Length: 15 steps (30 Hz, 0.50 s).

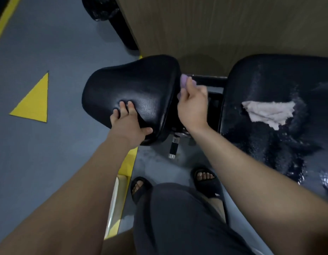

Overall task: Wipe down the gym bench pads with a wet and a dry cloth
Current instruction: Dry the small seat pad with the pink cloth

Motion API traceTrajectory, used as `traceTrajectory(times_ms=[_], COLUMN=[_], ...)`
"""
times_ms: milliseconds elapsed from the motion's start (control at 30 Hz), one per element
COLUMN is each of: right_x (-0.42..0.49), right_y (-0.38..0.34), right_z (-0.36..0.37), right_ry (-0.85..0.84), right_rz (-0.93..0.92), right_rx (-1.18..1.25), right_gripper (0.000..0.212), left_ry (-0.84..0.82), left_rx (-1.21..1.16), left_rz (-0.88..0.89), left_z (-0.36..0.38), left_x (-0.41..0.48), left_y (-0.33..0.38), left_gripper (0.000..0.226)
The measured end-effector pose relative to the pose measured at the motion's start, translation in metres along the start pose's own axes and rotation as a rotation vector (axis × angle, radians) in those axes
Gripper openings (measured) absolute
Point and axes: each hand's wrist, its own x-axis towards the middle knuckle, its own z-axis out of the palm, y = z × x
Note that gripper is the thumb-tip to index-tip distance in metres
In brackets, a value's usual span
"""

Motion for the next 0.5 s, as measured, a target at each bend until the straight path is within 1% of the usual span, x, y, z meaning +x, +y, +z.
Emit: traceTrajectory(times_ms=[33,133,200,267,333,400,467,500], right_x=[0.003,-0.026,-0.062,-0.075,-0.047,-0.006,0.010,0.002], right_y=[-0.002,0.002,0.005,0.009,0.007,0.002,-0.003,-0.006], right_z=[0.006,0.019,0.016,0.009,0.009,0.013,0.016,0.019], right_ry=[-0.012,-0.008,-0.058,-0.082,-0.055,0.008,0.051,0.078], right_rz=[0.034,-0.002,-0.002,-0.033,-0.041,-0.031,-0.004,0.010], right_rx=[0.041,0.086,0.138,0.110,0.060,0.007,0.040,0.080], right_gripper=[0.038,0.043,0.038,0.032,0.033,0.035,0.037,0.037], left_ry=[-0.007,-0.006,-0.006,-0.004,0.003,0.010,0.015,0.014], left_rx=[0.005,0.007,-0.002,0.000,0.016,0.039,0.050,0.047], left_rz=[-0.002,0.005,0.004,0.003,0.003,0.006,0.003,0.003], left_z=[-0.001,-0.003,-0.002,-0.001,0.000,0.000,-0.001,-0.001], left_x=[0.000,0.001,0.002,0.003,0.003,0.003,0.004,0.004], left_y=[0.001,0.001,0.001,0.001,0.001,0.001,0.000,0.001], left_gripper=[0.109,0.109,0.108,0.108,0.108,0.108,0.109,0.109])
